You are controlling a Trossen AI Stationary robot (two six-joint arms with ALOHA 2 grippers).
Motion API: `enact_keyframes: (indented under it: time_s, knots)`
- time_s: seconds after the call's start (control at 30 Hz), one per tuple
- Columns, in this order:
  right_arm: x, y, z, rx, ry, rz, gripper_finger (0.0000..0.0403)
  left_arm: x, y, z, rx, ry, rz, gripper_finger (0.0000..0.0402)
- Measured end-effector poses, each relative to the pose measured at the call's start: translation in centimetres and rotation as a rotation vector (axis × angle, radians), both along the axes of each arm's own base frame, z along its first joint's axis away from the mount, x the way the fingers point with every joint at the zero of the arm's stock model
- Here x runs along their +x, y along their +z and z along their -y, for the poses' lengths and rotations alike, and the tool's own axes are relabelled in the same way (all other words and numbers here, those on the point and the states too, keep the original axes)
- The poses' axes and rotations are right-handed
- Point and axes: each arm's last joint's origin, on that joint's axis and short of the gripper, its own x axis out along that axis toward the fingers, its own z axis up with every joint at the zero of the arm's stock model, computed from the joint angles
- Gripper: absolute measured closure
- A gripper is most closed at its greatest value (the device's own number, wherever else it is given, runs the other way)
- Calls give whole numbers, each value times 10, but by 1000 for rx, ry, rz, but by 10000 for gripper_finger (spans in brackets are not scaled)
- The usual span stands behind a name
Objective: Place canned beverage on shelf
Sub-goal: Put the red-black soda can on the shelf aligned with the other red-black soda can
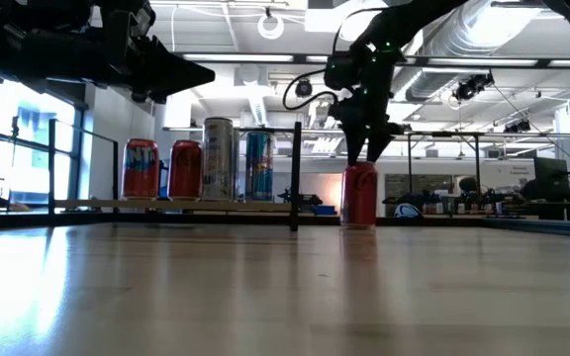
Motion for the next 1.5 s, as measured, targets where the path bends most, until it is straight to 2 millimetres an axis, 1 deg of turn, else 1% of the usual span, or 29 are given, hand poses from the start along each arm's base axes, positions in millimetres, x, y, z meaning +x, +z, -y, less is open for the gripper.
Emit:
enact_keyframes:
  time_s: [0.1, 0.17, 0.23, 0.33, 0.47, 0.63, 0.73, 0.8, 0.9, 1.1, 1.17, 1.3, 1.4, 1.5]
  knots:
    - [-4, 8, -13, 59, -60, 1, 174, 0, 0, 0, 0, 0, 0, 398]
    - [-6, 17, -25, 76, -91, 4, 174, 0, 0, 0, 0, 0, 0, 398]
    - [-6, 28, -40, 74, -114, 4, 174, 0, 0, 0, 0, 0, 0, 398]
    - [-3, 36, -68, 51, -144, -33, 174, 0, 0, 0, 0, 1, 0, 398]
    - [11, 47, -113, 38, -160, 32, 174, 0, 0, 0, 1, 4, -1, 398]
    - [34, 50, -166, 38, -174, 141, 174, 0, 0, -1, 15, 23, -3, 398]
    - [48, 46, -190, 39, -178, 204, 174, 0, 0, 0, 20, 50, -4, 399]
    - [56, 41, -201, 24, -182, 227, 174, 0, 0, 2, 28, 62, -8, 399]
    - [68, 32, -209, 4, -167, 259, 174, 0, 0, 5, 32, 78, -9, 399]
    - [82, 11, -203, 26, -138, 228, 174, -1, -1, 12, 33, 88, -12, 399]
    - [83, 9, -200, 15, -107, 219, 174, -1, -1, 13, 33, 92, -13, 399]
    - [88, 3, -199, 2, -70, 209, 147, -1, -1, 14, 33, 87, -12, 399]
    - [90, 3, -200, -5, -45, 223, 130, -1, -1, 14, 31, 87, -12, 399]
    - [91, 3, -200, -14, -18, 235, 125, -1, -1, 15, 17, 79, -12, 399]
